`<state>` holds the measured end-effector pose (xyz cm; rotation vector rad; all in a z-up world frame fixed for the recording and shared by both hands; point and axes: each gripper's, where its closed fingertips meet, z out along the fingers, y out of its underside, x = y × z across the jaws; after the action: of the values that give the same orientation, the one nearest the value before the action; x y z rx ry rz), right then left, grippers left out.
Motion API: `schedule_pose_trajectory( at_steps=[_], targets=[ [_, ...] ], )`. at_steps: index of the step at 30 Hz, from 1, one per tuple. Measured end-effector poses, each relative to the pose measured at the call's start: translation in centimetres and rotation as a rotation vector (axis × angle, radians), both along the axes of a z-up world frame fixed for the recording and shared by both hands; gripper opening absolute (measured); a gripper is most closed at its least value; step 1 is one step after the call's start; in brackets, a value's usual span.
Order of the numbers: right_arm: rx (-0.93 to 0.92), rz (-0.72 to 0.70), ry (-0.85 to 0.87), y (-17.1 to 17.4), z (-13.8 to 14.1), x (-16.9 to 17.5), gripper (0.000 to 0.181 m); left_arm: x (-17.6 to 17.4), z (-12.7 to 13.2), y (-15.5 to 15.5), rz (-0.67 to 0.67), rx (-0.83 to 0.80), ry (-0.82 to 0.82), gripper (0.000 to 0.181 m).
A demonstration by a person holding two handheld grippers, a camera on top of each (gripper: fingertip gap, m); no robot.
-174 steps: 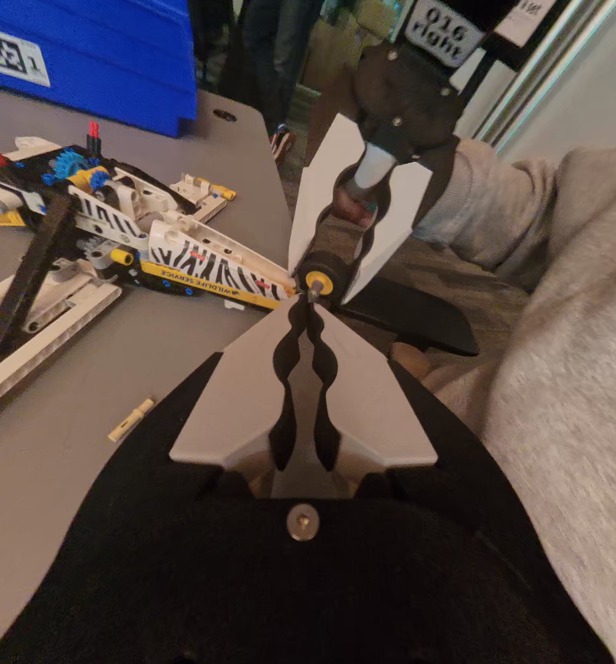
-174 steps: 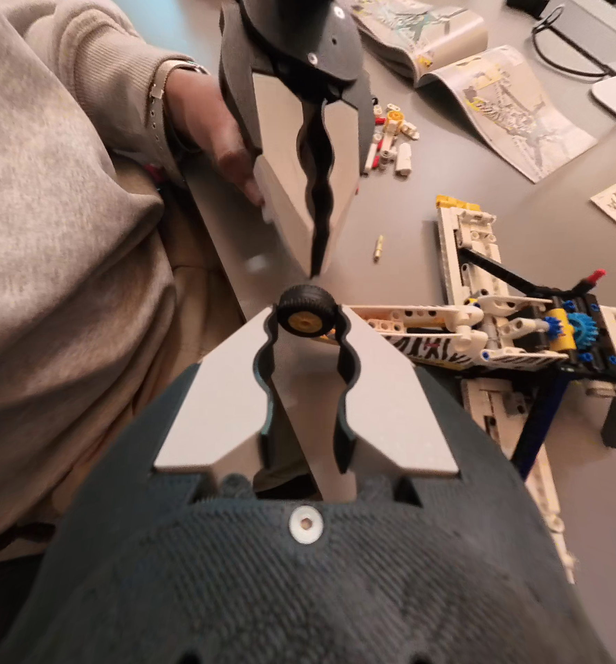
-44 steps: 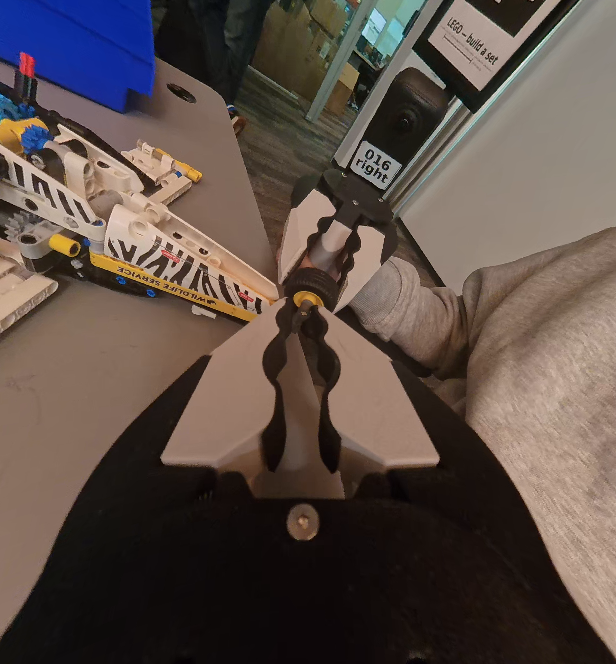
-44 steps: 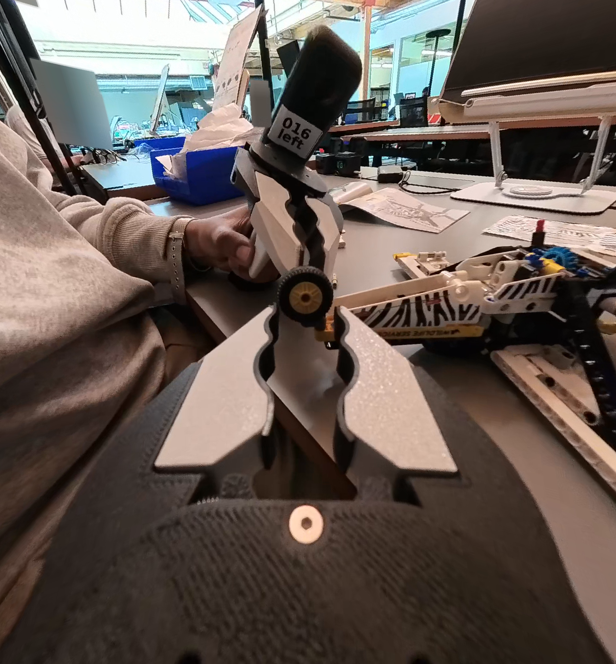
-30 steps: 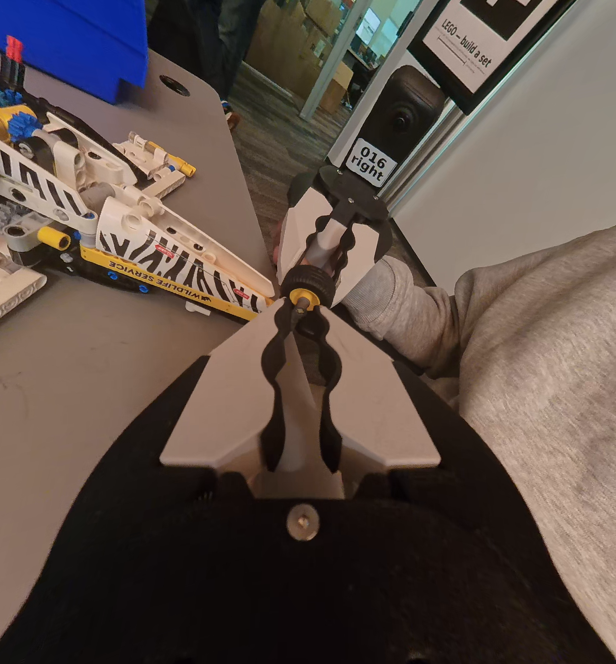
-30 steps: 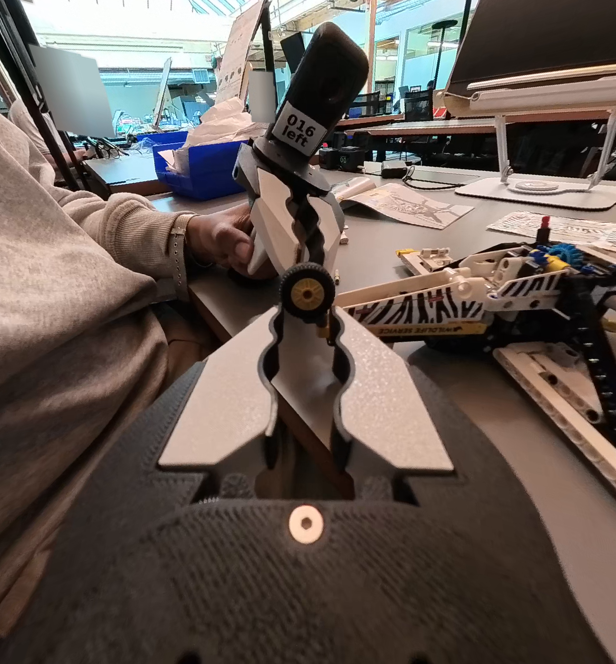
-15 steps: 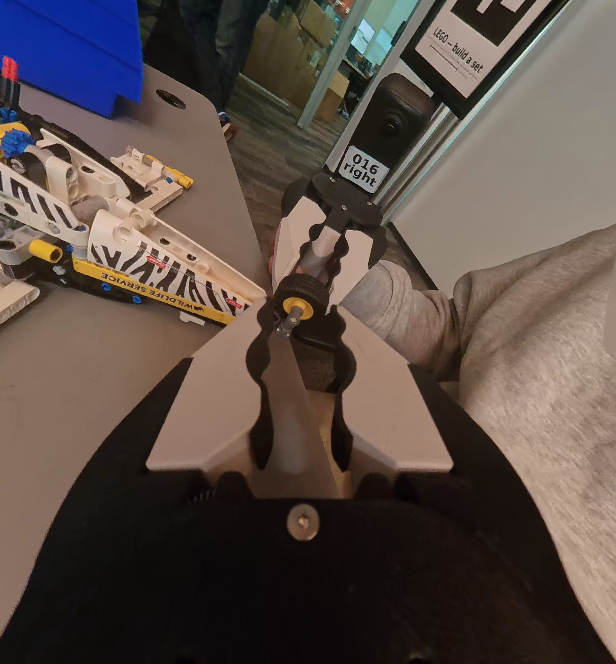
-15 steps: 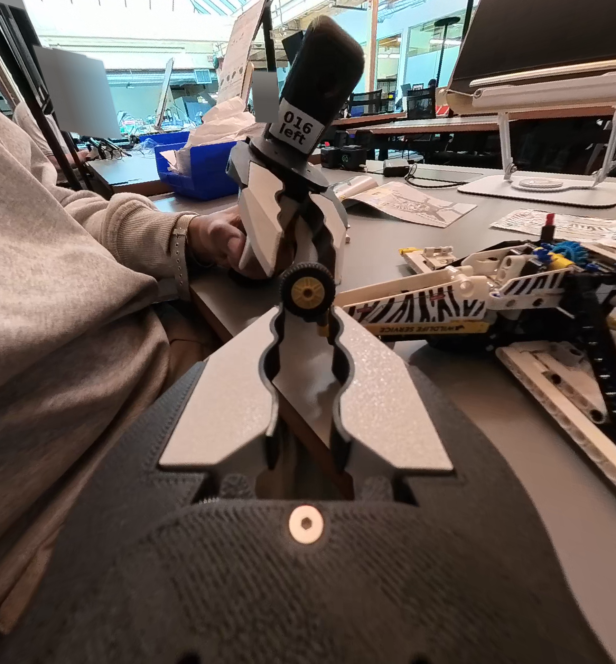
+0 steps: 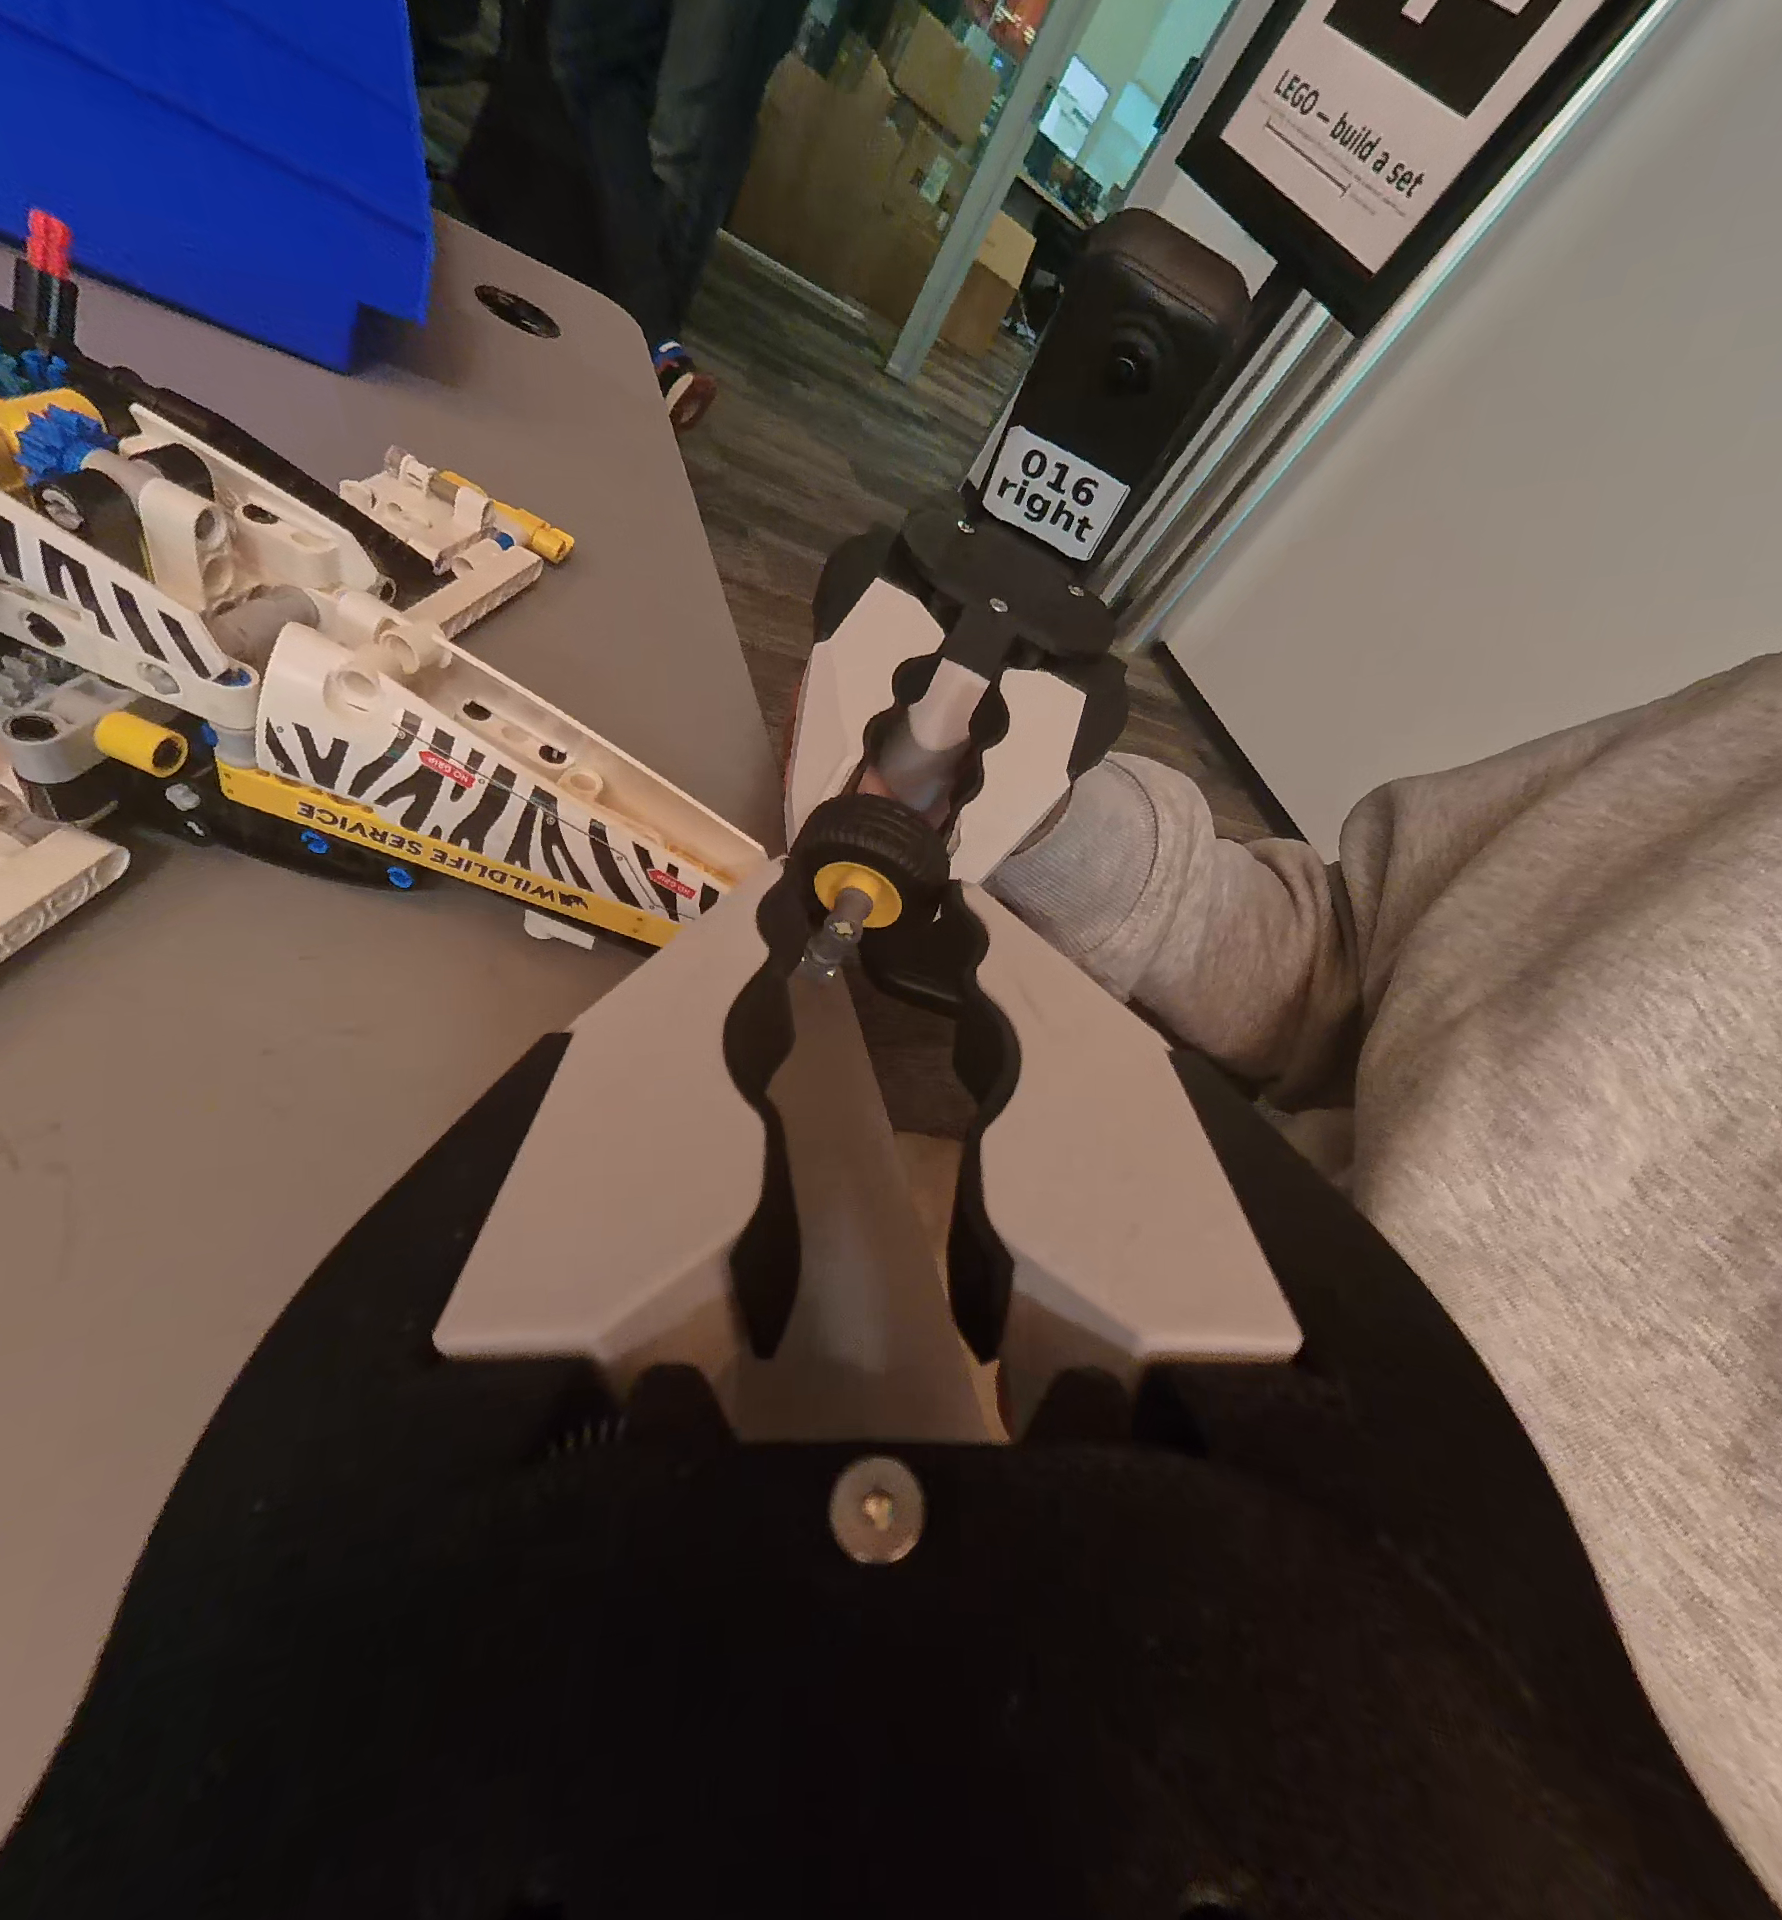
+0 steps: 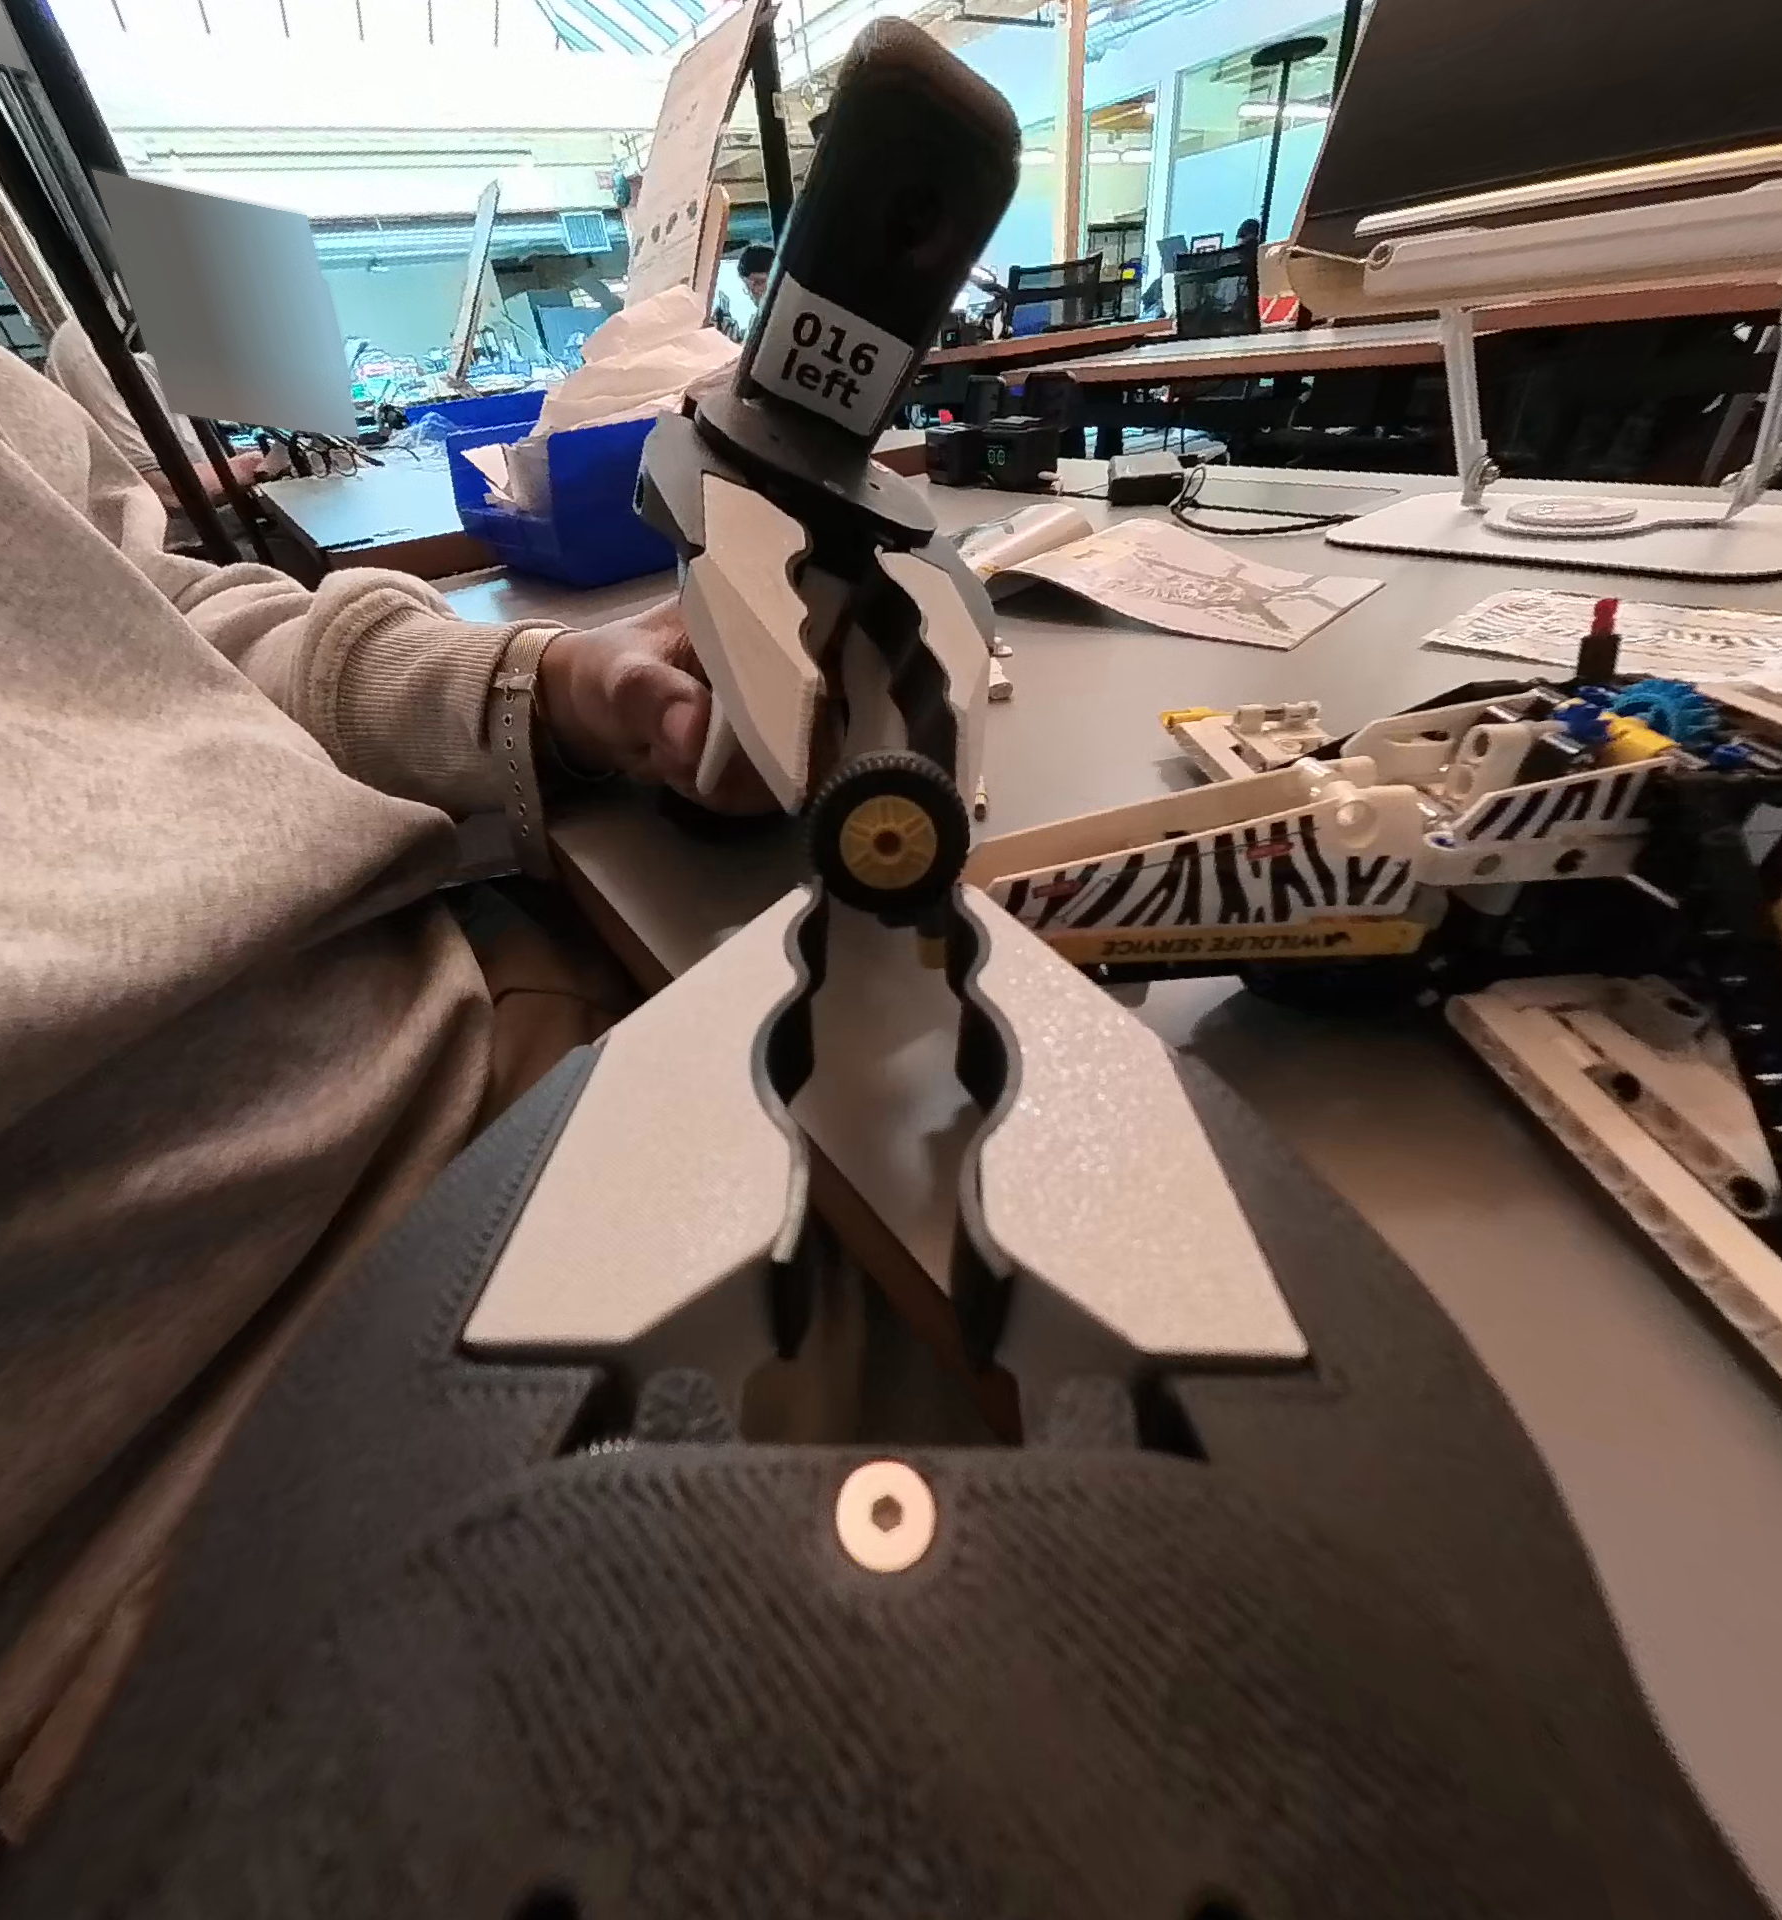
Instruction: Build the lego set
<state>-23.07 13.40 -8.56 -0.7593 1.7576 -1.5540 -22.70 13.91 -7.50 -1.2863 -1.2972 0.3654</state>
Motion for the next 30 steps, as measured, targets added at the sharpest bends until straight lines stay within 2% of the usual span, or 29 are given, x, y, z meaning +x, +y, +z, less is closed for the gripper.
schedule_pose_trajectory(
  at_steps=[20, 30],
  targets=[
    [0.002, -0.045, -0.013, -0.6, 0.1, 0.0, 0.021, 0.0, 0.3, -0.6, 0.025, 0.048, 0.014, 0.019],
    [-0.043, -0.092, 0.078, -0.8, -0.1, 0.3, 0.022, 0.5, 1.1, -2.1, 0.094, 0.126, 0.06, 0.03]
  ],
)
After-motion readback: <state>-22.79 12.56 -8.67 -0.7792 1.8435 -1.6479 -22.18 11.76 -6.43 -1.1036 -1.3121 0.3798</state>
